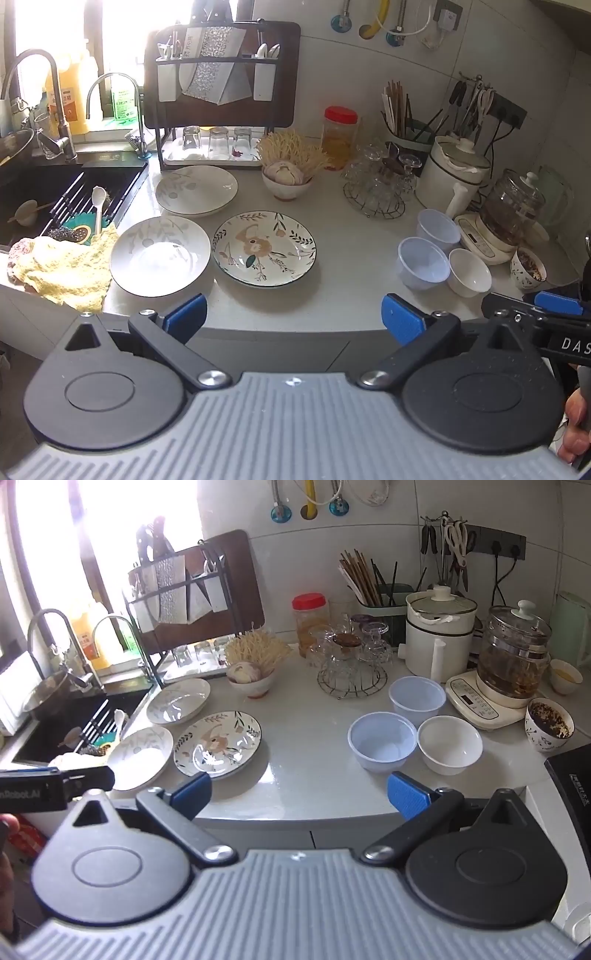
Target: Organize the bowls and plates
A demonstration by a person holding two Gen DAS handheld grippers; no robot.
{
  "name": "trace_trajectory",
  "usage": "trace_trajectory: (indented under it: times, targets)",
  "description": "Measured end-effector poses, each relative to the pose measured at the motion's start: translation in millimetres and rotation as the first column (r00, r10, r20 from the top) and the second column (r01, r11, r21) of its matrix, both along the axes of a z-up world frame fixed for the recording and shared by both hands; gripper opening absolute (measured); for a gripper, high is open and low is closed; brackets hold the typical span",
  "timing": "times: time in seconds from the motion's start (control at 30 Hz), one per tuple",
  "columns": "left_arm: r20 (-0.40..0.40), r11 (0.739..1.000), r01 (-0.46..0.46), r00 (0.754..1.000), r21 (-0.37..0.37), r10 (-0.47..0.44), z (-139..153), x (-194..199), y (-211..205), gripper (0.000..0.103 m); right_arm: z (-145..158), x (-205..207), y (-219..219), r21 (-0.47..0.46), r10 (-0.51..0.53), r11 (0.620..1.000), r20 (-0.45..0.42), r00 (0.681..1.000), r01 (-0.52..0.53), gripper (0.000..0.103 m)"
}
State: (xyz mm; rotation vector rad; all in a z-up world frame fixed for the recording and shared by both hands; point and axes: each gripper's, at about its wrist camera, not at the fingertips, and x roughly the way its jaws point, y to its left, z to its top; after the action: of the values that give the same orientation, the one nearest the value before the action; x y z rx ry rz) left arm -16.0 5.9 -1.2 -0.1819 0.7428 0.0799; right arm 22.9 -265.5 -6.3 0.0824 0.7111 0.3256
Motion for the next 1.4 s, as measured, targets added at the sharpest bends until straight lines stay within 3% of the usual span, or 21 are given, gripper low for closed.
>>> trace_trajectory:
  times: [0.7, 0.93, 1.4]
  targets:
    - [-0.014, 0.999, -0.013, 1.0, 0.046, 0.014, -6.1, -10.8, 8.9, 0.102, -9.6, -7.3, 5.3, 0.019, -0.015, 1.0, -0.003, 1.0, 0.015, 0.103]
    - [-0.029, 0.999, -0.039, 0.999, -0.019, 0.039, -12.6, -13.3, 11.2, 0.102, -4.6, -7.4, 2.7, 0.022, -0.016, 1.0, 0.008, 1.0, 0.016, 0.103]
    - [-0.012, 0.999, -0.033, 0.999, -0.009, 0.033, -9.8, -18.6, -1.8, 0.102, -3.7, -10.8, -2.7, 0.007, 0.005, 1.0, 0.011, 1.0, -0.005, 0.103]
